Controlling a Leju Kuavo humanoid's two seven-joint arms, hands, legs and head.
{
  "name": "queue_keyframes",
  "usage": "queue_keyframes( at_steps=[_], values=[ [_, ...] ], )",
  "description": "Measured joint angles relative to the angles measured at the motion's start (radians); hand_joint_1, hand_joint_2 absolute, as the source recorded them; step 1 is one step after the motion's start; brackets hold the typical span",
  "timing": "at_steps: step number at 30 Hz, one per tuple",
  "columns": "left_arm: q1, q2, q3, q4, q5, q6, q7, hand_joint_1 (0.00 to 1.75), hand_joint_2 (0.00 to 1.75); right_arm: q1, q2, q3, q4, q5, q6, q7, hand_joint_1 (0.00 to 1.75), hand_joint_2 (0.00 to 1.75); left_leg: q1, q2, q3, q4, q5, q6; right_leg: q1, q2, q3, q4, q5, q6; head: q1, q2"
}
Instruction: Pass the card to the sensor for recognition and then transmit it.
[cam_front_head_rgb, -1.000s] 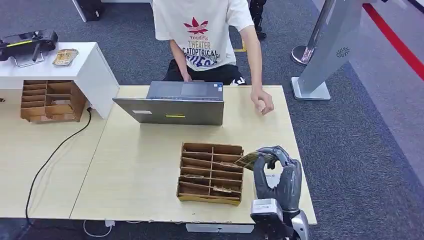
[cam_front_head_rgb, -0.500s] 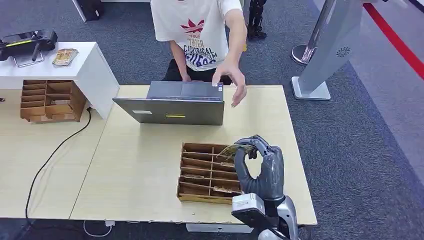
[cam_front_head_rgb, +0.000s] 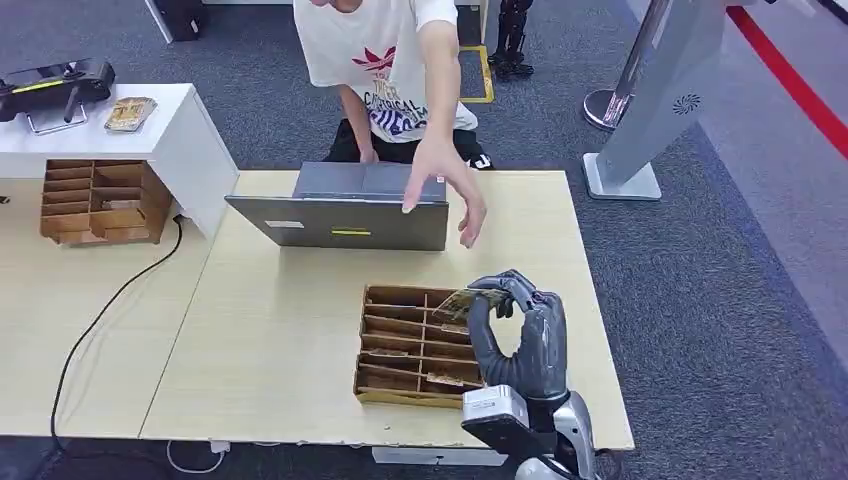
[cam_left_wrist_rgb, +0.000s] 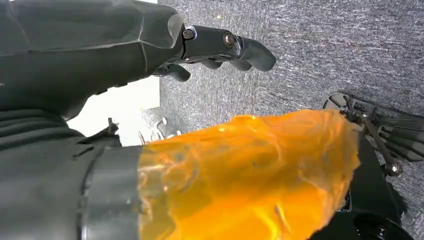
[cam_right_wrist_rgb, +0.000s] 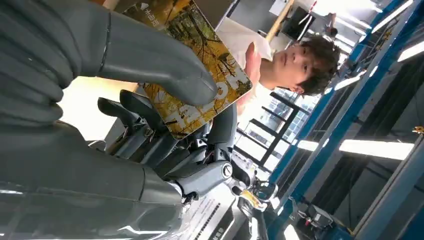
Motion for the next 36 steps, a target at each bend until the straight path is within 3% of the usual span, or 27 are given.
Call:
queue_keyframes(
  at_steps=[17, 19, 21, 24, 28, 36],
  values=[
    [0.0, 0.0, 0.0, 0.0, -0.002, 0.0, 0.0, 0.0, 0.0, -0.007, 0.0, 0.007, 0.009, 0.001, 0.001, 0.0, 1.75, 1.75, 0.0, 0.0, -0.001, 0.0, 0.0, 0.0, 0.0, 0.0, 0.0, 0.0, 0.0, 0.0, 0.0, 0.0],
    [-0.001, 0.0, -0.021, 0.0, -0.057, -0.005, 0.012, 0.0, 0.0, -0.086, 0.007, 0.011, 0.06, 0.093, 0.063, 0.101, 1.75, 1.75, 0.0, 0.003, -0.004, -0.001, 0.0, 0.0, 0.0, 0.003, -0.002, 0.001, 0.002, -0.002, 0.001, 0.0],
    [-0.021, -0.001, -0.054, 0.0, -0.104, -0.005, 0.037, 0.0, 0.0, -0.284, 0.06, 0.0, 0.254, 0.164, 0.124, 0.226, 1.75, 1.75, 0.0, 0.013, -0.005, 0.0, 0.004, -0.003, 0.0, 0.013, -0.011, 0.002, 0.009, -0.004, -0.003, 0.0],
    [-0.046, -0.004, -0.074, 0.0, -0.112, -0.006, 0.045, 0.0, 0.0, -0.449, 0.121, -0.04, 0.438, 0.164, 0.117, 0.191, 1.75, 1.75, 0.001, 0.003, -0.007, 0.0, 0.011, -0.002, 0.0, 0.003, -0.009, 0.001, 0.011, -0.002, -0.001, 0.0],
    [-0.042, -0.004, -0.085, 0.0, -0.117, -0.009, 0.046, 0.0, 0.0, -0.488, 0.151, -0.052, 0.526, 0.183, 0.117, 0.194, 1.75, 1.75, 0.0, 0.001, -0.009, 0.0, 0.011, -0.002, 0.0, 0.002, -0.011, 0.002, 0.011, -0.002, -0.002, 0.0],
    [-0.043, -0.004, -0.098, 0.0, -0.119, -0.012, 0.045, 0.0, 0.0, -0.506, 0.168, -0.061, 0.575, 0.199, 0.13, 0.208, 1.75, 1.75, 0.0, 0.001, -0.011, 0.0, 0.011, -0.002, 0.0, 0.002, -0.012, 0.002, 0.011, -0.002, -0.002, 0.0]
  ],
)
